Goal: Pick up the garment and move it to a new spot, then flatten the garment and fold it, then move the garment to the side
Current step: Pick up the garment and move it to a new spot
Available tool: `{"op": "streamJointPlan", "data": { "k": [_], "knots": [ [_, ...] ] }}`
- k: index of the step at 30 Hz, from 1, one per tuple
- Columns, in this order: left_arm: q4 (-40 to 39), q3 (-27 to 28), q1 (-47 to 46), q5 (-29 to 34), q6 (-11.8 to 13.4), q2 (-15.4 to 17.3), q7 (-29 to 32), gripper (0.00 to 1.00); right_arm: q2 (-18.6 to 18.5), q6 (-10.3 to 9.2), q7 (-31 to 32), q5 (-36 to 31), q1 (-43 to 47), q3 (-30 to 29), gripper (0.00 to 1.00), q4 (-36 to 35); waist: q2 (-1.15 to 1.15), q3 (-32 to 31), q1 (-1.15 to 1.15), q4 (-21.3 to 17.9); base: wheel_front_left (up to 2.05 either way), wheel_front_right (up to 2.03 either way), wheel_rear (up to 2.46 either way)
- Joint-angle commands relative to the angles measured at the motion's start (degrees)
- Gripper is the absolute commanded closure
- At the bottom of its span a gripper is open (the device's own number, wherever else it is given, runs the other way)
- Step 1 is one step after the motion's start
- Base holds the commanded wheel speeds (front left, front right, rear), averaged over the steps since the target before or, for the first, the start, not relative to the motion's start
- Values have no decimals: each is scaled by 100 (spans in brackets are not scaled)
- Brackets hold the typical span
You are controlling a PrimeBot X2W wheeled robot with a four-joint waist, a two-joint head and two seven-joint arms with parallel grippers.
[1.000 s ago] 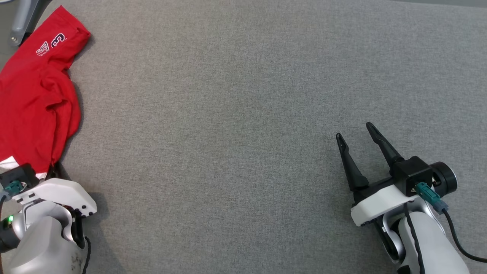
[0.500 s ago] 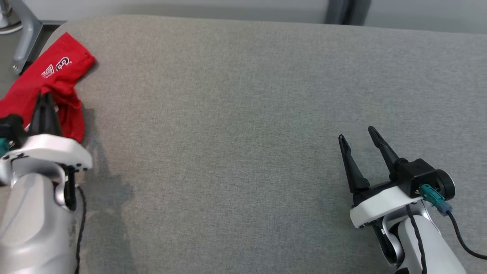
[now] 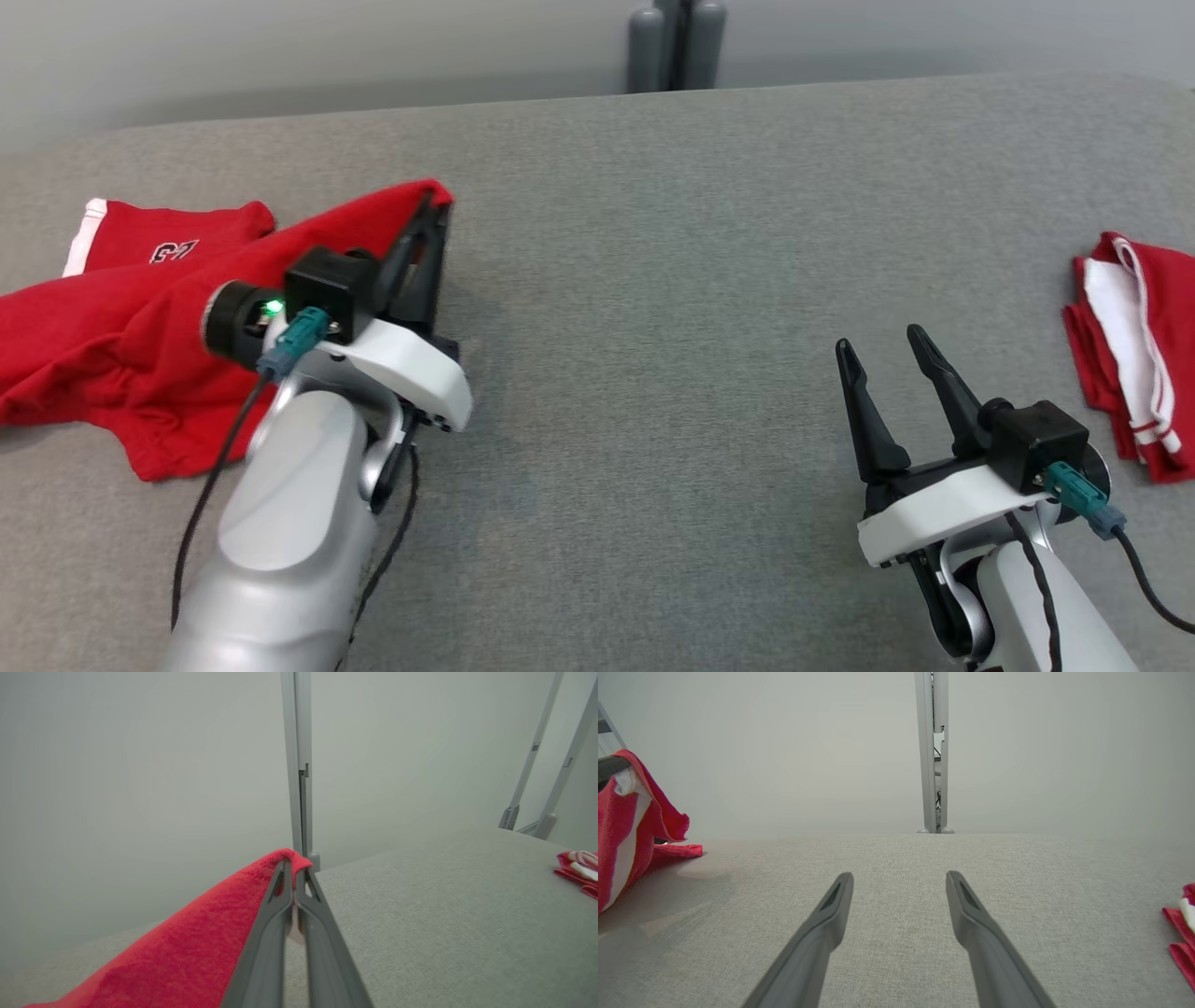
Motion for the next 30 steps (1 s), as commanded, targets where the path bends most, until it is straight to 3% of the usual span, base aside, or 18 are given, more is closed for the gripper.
{"op": "streamJointPlan", "data": {
  "k": [1, 2, 3, 9, 16, 19, 20, 21, 25, 30],
  "knots": [
    [-8, -458, -135, -281, -28, 14, -1, 100, -28, 0, 3, 63, -38, 0, 0, -41, 0, 35, 0, -400, 0, 0, 0],
    [-15, -742, -131, -470, 11, 8, -1, 100, -30, 0, 3, 88, -56, 23, 0, -52, 0, 58, 0, -507, 0, 0, 0],
    [-82, -1362, -179, -803, 117, 14, -1, 100, -25, 0, 3, 103, -66, 21, 0, -59, 0, 97, 0, -673, 0, 0, 0],
    [-457, -3036, -387, -1703, 486, 14, -4, 100, -24, 0, 3, 191, -94, 33, 0, -70, 0, 173, 0, -1078, 0, 0, 0],
    [-1025, -4143, -687, -2380, 743, 21, -3, 100, -25, 0, 3, 234, -90, 14, 0, -62, 0, 220, 0, -1226, 0, 0, 0],
    [-1239, -4287, -718, -2523, 882, 27, -3, 100, -25, 0, 3, 233, -70, -38, 0, -72, 0, 231, 0, -1197, 0, 0, 0],
    [-1204, -4307, -693, -2509, 933, 28, -2, 60, -26, 0, 3, 235, -65, -62, 0, -72, 0, 229, 0, -1170, 0, 0, 0],
    [-1143, -4281, -633, -2527, 999, 26, -3, 0, -25, 0, 3, 232, -67, -77, 0, -71, 0, 222, 0, -1138, 0, 0, 0],
    [-817, -3969, -417, -2385, 1119, 19, -1, 0, -27, 0, 3, 217, -89, -144, 0, -76, 0, 178, 0, -970, 0, 0, 0],
    [-579, -3148, 86, -2220, 1178, 33, -1, 0, -27, 0, 3, 173, -3, -211, 0, -55, 0, 30, 0, -730, 0, 0, 0]
  ]
}}
